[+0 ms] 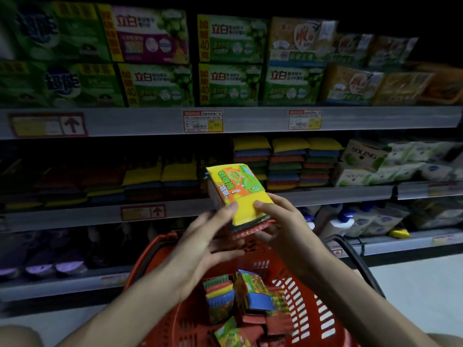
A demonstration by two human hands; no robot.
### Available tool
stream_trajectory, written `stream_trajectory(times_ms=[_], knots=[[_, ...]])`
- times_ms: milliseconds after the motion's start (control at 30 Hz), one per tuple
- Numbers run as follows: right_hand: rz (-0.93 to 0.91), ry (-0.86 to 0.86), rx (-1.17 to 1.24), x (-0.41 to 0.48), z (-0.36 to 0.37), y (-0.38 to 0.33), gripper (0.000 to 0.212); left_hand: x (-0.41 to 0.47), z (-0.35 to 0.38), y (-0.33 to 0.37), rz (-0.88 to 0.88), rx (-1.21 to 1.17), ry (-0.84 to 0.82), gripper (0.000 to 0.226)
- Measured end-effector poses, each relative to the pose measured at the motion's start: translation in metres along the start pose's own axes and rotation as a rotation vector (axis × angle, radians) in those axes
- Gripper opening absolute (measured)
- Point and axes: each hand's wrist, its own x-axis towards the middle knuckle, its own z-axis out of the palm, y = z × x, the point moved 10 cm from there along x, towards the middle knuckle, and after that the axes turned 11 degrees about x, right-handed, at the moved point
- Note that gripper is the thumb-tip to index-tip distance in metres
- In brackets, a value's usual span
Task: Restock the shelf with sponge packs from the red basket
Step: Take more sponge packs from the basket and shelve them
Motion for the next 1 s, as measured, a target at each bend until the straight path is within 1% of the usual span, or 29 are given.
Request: stream_trajectory(times_ms=[67, 200, 267, 333, 433, 533, 600, 700, 733, 867, 1000], knots=[[-0.014, 0.019, -0.019, 0.004, 0.001, 0.004, 0.039, 0.001, -0.002, 0.000, 0.003, 0.008, 0.005, 0.058], [-0.051, 0.035, -0.101, 0.009, 0.009, 0.011, 0.037, 0.005, -0.018, -0.001, -0.001, -0.028, 0.059, 0.057], [-0.088, 0.030, -0.159, 0.011, 0.015, 0.012, 0.034, 0.007, -0.029, -0.001, -0.001, -0.039, 0.113, 0.062], [-0.163, 0.028, -0.269, 0.009, 0.023, 0.008, 0.034, 0.009, -0.044, -0.002, -0.001, -0.059, 0.201, 0.065], [-0.260, -0.012, -0.347, 0.007, 0.038, 0.005, 0.033, 0.009, -0.064, 0.004, 0.032, -0.091, 0.329, 0.052], [-0.300, -0.066, -0.347, 0.006, 0.052, 0.006, 0.031, 0.014, -0.076, 0.012, 0.050, -0.111, 0.377, 0.036], [-0.334, -0.072, -0.419, 0.008, 0.057, 0.007, 0.038, 0.019, -0.081, 0.016, 0.060, -0.110, 0.397, 0.034], [-0.351, -0.076, -0.529, 0.013, 0.064, 0.012, 0.057, 0.023, -0.084, 0.019, 0.059, -0.139, 0.426, 0.037], [-0.347, -0.077, -0.526, 0.015, 0.065, 0.013, 0.061, 0.024, -0.084, 0.020, 0.060, -0.147, 0.432, 0.038], [-0.356, -0.118, -0.484, 0.020, 0.073, 0.013, 0.062, 0.026, -0.087, 0.028, 0.077, -0.122, 0.479, 0.038], [-0.376, -0.126, -0.503, 0.023, 0.076, 0.008, 0.077, 0.033, -0.093, 0.042, 0.130, -0.099, 0.552, 0.034]])
